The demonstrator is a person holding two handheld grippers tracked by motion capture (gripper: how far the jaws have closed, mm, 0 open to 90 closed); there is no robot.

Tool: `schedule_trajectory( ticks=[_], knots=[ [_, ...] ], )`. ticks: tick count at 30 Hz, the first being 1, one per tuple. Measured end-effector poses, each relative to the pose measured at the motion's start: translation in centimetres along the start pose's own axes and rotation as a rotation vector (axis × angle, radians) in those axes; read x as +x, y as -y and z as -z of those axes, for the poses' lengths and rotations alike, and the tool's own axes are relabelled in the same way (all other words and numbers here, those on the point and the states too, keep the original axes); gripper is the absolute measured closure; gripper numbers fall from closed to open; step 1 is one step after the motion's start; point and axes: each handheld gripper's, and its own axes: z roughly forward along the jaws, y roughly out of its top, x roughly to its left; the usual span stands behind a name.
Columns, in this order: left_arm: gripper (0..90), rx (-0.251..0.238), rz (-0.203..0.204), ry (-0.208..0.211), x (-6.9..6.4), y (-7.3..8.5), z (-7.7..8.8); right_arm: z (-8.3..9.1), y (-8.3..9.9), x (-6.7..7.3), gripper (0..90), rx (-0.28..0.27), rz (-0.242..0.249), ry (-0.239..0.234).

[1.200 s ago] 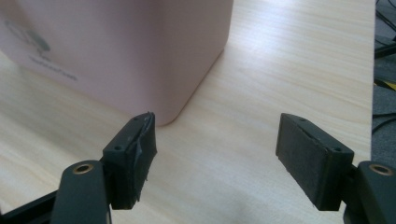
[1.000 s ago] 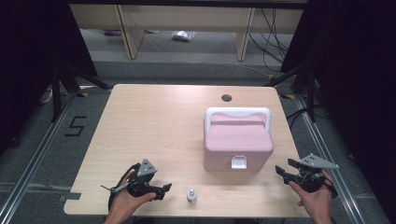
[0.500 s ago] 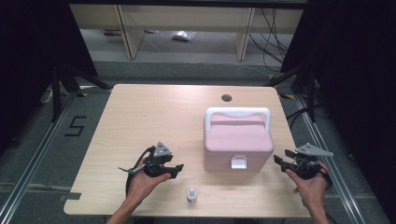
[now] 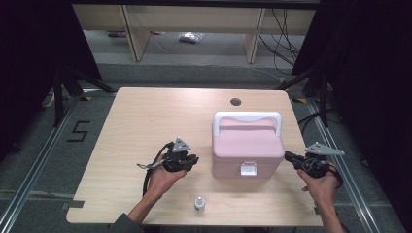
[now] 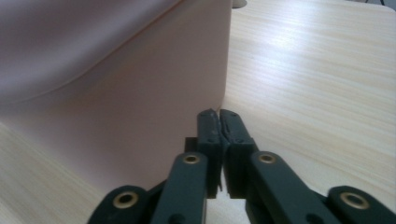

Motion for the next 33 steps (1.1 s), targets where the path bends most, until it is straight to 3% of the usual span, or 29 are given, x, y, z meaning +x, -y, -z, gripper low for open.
schedule_trajectory(
  ticks=[2,5,7,9,18,19,21,28,33],
  knots=[
    [87.6,-0.015,0.020,0.021,0.0,-0.4,-0.5,-0.2,-0.1,0.1,90.0,-0.003,0.019,-0.003],
    [89.6,-0.008,-0.010,-0.002,0.0,-0.8,-1.0,-0.5,-0.4,0.4,90.0,-0.007,0.032,-0.005],
    [89.7,-0.012,0.001,0.004,0.1,-1.0,-1.4,-0.6,-0.5,0.7,90.0,0.000,0.038,-0.009],
    [89.7,-0.006,-0.016,0.013,-0.1,-1.2,-1.6,-0.7,-0.7,0.8,90.0,-0.003,0.043,-0.012],
    [89.8,-0.036,-0.025,0.050,-1.3,-2.2,-2.3,-0.8,-1.0,1.5,90.0,-0.011,0.061,-0.036],
    [89.8,-0.036,-0.032,0.053,-1.4,-2.3,-2.3,-0.7,-1.1,1.6,90.0,-0.008,0.065,-0.022],
    [89.8,-0.028,-0.051,0.053,-1.5,-2.5,-2.4,-0.8,-1.1,1.6,90.0,-0.006,0.070,-0.025],
    [89.8,-0.023,-0.055,0.031,-1.4,-2.4,-2.0,-0.8,-1.1,2.0,90.0,0.001,0.053,-0.039],
    [89.8,-0.022,-0.054,0.020,-0.9,-1.9,-1.4,-1.0,-1.3,2.8,90.0,0.004,0.074,-0.051]
  ],
)
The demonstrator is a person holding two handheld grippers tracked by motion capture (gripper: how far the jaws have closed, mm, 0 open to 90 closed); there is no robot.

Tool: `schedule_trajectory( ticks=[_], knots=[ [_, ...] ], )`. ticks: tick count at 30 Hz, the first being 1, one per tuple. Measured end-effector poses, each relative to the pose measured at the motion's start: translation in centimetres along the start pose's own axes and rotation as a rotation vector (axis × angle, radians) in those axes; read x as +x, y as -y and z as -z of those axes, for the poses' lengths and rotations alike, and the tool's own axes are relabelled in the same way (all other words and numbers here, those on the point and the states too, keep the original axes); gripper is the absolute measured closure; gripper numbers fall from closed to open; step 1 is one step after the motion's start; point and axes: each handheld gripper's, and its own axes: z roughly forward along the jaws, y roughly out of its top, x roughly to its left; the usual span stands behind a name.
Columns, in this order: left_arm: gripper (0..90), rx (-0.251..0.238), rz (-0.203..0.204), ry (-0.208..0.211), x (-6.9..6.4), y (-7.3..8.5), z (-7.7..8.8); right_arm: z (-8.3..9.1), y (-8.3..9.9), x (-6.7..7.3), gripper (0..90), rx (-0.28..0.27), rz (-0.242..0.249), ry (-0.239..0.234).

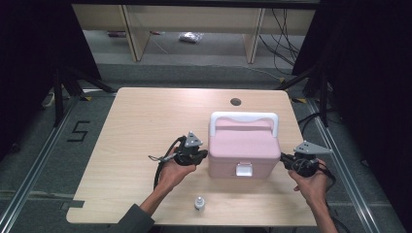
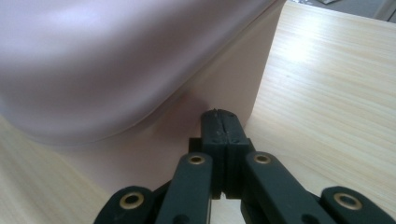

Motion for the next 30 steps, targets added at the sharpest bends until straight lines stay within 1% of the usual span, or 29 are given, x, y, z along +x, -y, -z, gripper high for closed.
schedule_trajectory(
  ticks=[1,2,3,4,5,6,7,8,9,10,11,12,13,14,15,16,17,18,19,20,21,22,23,24,25,26,27,28,30],
  knots=[
    [89.8,0.000,-0.003,0.002,0.1,0.1,0.1,-0.1,0.0,0.4,90.0,0.003,-0.028,-0.006],
    [89.8,0.002,-0.002,-0.001,0.1,0.2,0.3,-0.1,-0.1,0.9,90.0,0.016,-0.031,-0.008],
    [89.8,0.006,-0.004,-0.008,0.2,0.3,0.5,-0.1,-0.1,0.9,90.0,0.016,-0.031,-0.008],
    [89.8,0.007,-0.005,-0.005,0.3,0.4,0.7,-0.2,-0.2,0.9,90.0,0.014,0.002,-0.002],
    [89.8,0.008,-0.007,-0.008,0.4,0.5,0.9,-0.3,-0.2,1.1,90.0,0.011,0.002,-0.009],
    [89.8,0.011,-0.013,-0.012,0.5,0.6,1.1,-0.4,-0.2,1.4,90.0,0.013,-0.016,-0.017],
    [89.8,0.013,-0.012,-0.010,0.7,0.7,1.2,-0.6,-0.3,1.7,90.0,0.007,0.001,-0.027],
    [89.8,0.019,-0.017,-0.012,0.9,0.8,1.4,-0.6,-0.3,1.7,90.0,0.007,0.001,-0.027],
    [89.8,0.017,-0.009,-0.020,1.0,0.9,1.5,-0.7,-0.3,1.8,90.0,0.001,0.015,-0.026],
    [89.8,0.021,-0.013,-0.020,1.2,1.0,1.7,-0.8,-0.3,2.0,90.0,0.000,-0.002,-0.036],
    [89.8,0.016,-0.009,-0.018,1.2,1.0,1.7,-0.8,-0.3,2.2,90.0,0.010,-0.021,-0.041],
    [89.8,0.015,-0.006,-0.018,1.3,1.1,1.8,-1.0,-0.4,2.1,90.0,-0.002,0.018,-0.043],
    [89.8,0.015,-0.006,-0.018,1.3,1.1,1.8,-1.0,-0.4,2.1,90.0,-0.002,0.018,-0.043],
    [89.8,0.019,-0.006,-0.020,1.3,1.1,1.9,-1.0,-0.4,2.5,90.0,0.008,-0.010,-0.039],
    [89.8,0.018,-0.006,-0.020,1.3,1.2,1.9,-1.0,-0.4,2.5,90.0,0.008,-0.010,-0.039],
    [89.8,0.018,-0.007,-0.023,1.3,1.2,2.0,-1.0,-0.5,2.4,90.0,0.005,0.022,-0.034],
    [89.8,0.023,-0.015,-0.025,1.4,1.2,2.0,-1.1,-0.6,2.7,90.0,0.013,0.003,-0.042],
    [89.8,0.022,-0.015,-0.025,1.5,1.2,2.1,-1.2,-0.5,2.7,90.0,0.006,0.001,-0.047],
    [89.8,0.025,-0.010,-0.028,1.5,1.2,2.2,-1.2,-0.5,2.9,90.0,0.005,-0.001,-0.036],
    [89.8,0.026,-0.011,-0.033,1.6,1.3,2.2,-1.2,-0.5,2.9,90.0,0.005,-0.001,-0.036],
    [89.8,0.026,-0.013,-0.029,1.7,1.3,2.3,-1.2,-0.5,2.9,90.0,0.007,0.001,-0.041],
    [89.8,0.027,-0.008,-0.029,1.7,1.4,2.4,-1.3,-0.6,2.8,90.0,0.003,0.028,-0.046],
    [89.7,0.023,-0.005,-0.028,1.8,1.4,2.4,-1.3,-0.7,3.2,90.0,0.015,0.002,-0.045],
    [89.7,0.024,-0.008,-0.028,1.8,1.4,2.4,-1.3,-0.7,3.2,90.0,0.015,0.002,-0.045],
    [89.8,0.026,-0.008,-0.034,1.8,1.4,2.5,-1.4,-0.7,3.1,90.0,0.009,0.012,-0.041],
    [89.7,0.029,-0.011,-0.034,1.8,1.4,2.5,-1.4,-0.7,3.2,90.0,0.015,0.006,-0.045],
    [89.8,0.028,-0.008,-0.032,1.8,1.5,2.5,-1.5,-0.7,3.0,90.0,0.003,0.044,-0.039],
    [89.8,0.028,-0.008,-0.032,1.8,1.5,2.5,-1.4,-0.7,3.1,90.0,0.013,0.019,-0.043],
    [89.8,0.027,-0.004,-0.030,1.7,1.5,2.5,-1.5,-0.7,3.2,90.0,0.008,0.011,-0.039]
  ],
)
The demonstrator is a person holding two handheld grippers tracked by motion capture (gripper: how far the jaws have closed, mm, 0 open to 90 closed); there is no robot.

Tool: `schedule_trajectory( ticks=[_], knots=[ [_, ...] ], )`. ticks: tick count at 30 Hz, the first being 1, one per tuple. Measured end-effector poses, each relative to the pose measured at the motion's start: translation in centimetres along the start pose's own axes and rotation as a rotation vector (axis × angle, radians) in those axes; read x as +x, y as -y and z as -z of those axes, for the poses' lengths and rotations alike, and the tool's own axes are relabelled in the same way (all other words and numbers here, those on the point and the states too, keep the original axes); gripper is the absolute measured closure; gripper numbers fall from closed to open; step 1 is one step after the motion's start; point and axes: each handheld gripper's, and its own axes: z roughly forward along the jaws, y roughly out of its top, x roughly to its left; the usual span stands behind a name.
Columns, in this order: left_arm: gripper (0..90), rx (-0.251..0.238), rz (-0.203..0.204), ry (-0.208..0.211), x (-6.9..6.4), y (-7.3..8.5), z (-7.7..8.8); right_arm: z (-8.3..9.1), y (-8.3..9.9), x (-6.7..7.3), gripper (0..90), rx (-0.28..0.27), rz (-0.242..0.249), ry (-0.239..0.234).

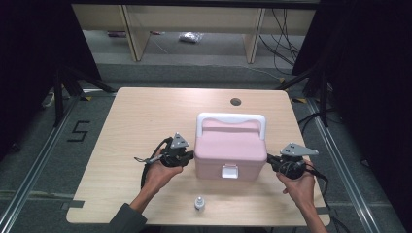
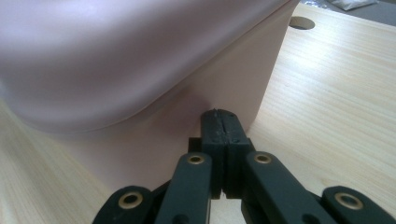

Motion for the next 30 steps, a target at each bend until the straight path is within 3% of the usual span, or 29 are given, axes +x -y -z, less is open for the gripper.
schedule_trajectory(
  ticks=[5,7,9,10,11,13,16,19,22,26,28,30],
  knots=[
    [89.7,0.004,0.000,0.007,0.0,0.1,0.2,0.0,0.0,0.1,90.0,0.004,-0.005,-0.002],
    [89.8,0.005,0.001,0.006,0.0,0.2,0.3,-0.1,-0.1,-0.3,90.0,-0.012,0.043,0.002],
    [89.7,0.004,0.002,0.003,0.0,0.2,0.3,-0.2,-0.1,-0.3,90.0,-0.011,0.047,0.004],
    [89.8,0.005,0.004,0.003,0.0,0.2,0.3,-0.2,-0.1,-0.3,90.0,-0.009,0.046,0.005],
    [89.7,0.005,0.007,0.003,-0.1,0.2,0.3,-0.3,0.0,-0.1,90.0,-0.002,0.013,-0.008],
    [89.8,0.007,0.003,0.006,0.0,0.2,0.3,-0.4,-0.1,-0.1,90.0,-0.001,0.020,0.000],
    [89.8,0.005,0.004,-0.005,-0.2,0.2,0.3,-0.6,-0.2,-0.5,90.0,0.003,0.057,-0.002],
    [89.8,0.008,0.003,-0.006,-0.2,0.2,0.3,-0.7,-0.3,-0.4,90.0,0.014,0.027,0.005],
    [89.8,0.011,-0.001,-0.005,-0.2,0.2,0.3,-0.9,-0.3,-0.6,90.0,0.005,0.045,0.009],
    [89.7,0.012,-0.004,0.004,-0.2,0.2,0.4,-0.9,-0.3,-0.6,90.0,0.019,0.023,-0.025],
    [89.5,0.017,0.004,0.013,0.0,0.2,0.4,-0.9,-0.3,-0.7,85.2,0.019,0.032,-0.010],
    [82.9,0.017,0.019,-0.002,0.3,0.0,0.5,-0.9,-0.3,-0.8,79.4,0.028,0.038,0.005]
  ],
)
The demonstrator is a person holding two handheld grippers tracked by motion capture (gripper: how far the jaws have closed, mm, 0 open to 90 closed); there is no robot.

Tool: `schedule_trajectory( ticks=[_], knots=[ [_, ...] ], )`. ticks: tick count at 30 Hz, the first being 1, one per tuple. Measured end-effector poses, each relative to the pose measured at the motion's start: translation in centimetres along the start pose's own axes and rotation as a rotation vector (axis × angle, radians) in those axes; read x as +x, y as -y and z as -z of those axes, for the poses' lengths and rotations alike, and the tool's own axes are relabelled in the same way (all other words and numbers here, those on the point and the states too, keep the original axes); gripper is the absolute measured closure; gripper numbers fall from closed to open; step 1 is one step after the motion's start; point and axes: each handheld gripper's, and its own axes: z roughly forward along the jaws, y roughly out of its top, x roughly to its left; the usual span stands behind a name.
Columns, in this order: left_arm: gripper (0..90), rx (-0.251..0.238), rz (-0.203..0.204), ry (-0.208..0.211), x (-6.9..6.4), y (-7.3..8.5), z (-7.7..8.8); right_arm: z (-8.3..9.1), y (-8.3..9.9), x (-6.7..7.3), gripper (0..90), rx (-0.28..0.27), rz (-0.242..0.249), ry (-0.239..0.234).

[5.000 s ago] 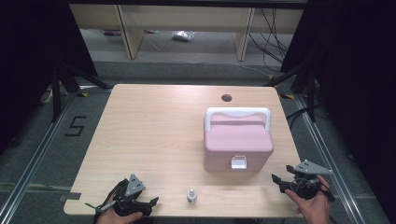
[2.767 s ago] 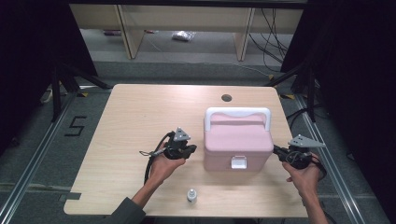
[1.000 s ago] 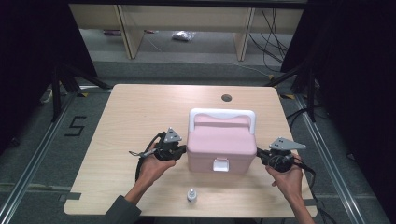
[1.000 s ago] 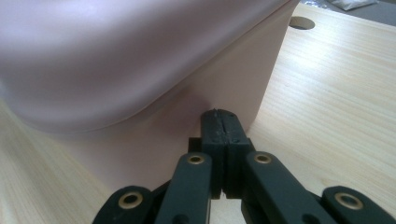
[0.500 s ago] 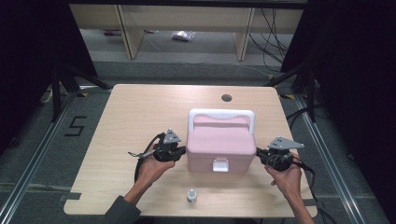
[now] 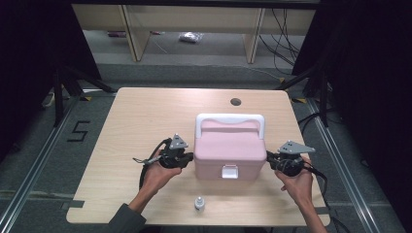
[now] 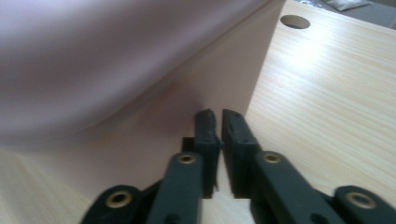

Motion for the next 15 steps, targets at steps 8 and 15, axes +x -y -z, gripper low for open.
schedule_trajectory(
  ticks=[8,15],
  knots=[
    [72.9,0.008,0.000,-0.004,0.8,-0.1,0.8,1.8,0.8,-0.3,70.2,0.026,-0.031,0.069],
    [56.9,0.007,0.026,-0.011,1.2,-0.3,1.0,3.0,1.3,-0.6,59.5,0.016,-0.030,0.092]
  ],
)
